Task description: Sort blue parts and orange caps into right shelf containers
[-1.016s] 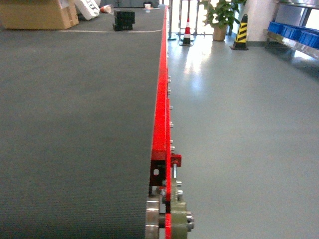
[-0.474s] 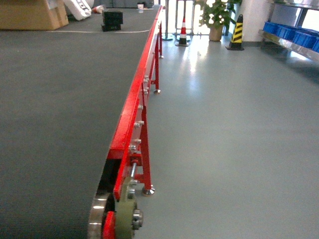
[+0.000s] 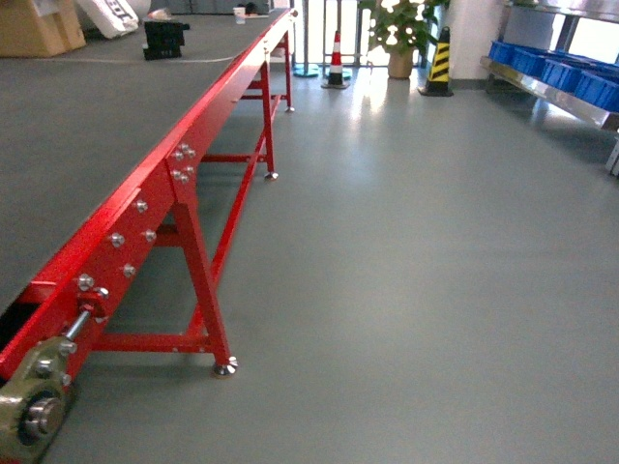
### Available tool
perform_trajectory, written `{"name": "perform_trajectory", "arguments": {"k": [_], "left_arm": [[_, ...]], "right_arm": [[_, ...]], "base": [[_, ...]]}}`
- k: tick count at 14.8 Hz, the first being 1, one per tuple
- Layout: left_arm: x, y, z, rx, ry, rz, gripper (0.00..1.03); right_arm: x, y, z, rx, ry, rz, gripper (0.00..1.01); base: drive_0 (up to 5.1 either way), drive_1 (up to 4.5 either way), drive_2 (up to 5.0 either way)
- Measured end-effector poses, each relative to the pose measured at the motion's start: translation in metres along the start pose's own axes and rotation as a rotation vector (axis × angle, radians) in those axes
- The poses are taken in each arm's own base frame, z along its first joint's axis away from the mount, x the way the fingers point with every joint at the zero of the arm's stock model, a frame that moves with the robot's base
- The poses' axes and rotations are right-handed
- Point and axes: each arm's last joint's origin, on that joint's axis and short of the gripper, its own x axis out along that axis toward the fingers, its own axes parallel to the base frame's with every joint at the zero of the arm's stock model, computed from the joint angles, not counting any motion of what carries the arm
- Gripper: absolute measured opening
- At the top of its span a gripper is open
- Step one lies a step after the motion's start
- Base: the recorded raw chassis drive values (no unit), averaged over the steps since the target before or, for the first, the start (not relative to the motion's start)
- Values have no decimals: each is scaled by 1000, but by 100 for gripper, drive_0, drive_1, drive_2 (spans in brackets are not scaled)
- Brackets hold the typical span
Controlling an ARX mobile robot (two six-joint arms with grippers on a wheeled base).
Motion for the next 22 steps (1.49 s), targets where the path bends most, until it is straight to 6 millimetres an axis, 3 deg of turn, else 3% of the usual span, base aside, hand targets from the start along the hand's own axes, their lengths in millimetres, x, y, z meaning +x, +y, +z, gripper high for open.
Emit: {"name": "perform_trajectory", "arguments": {"k": [22], "left_arm": [[0,0,0,0,1,-1,45]], "right_arm": [[0,0,0,0,-2,0,44]], "base": [[503,-238,-238]]}}
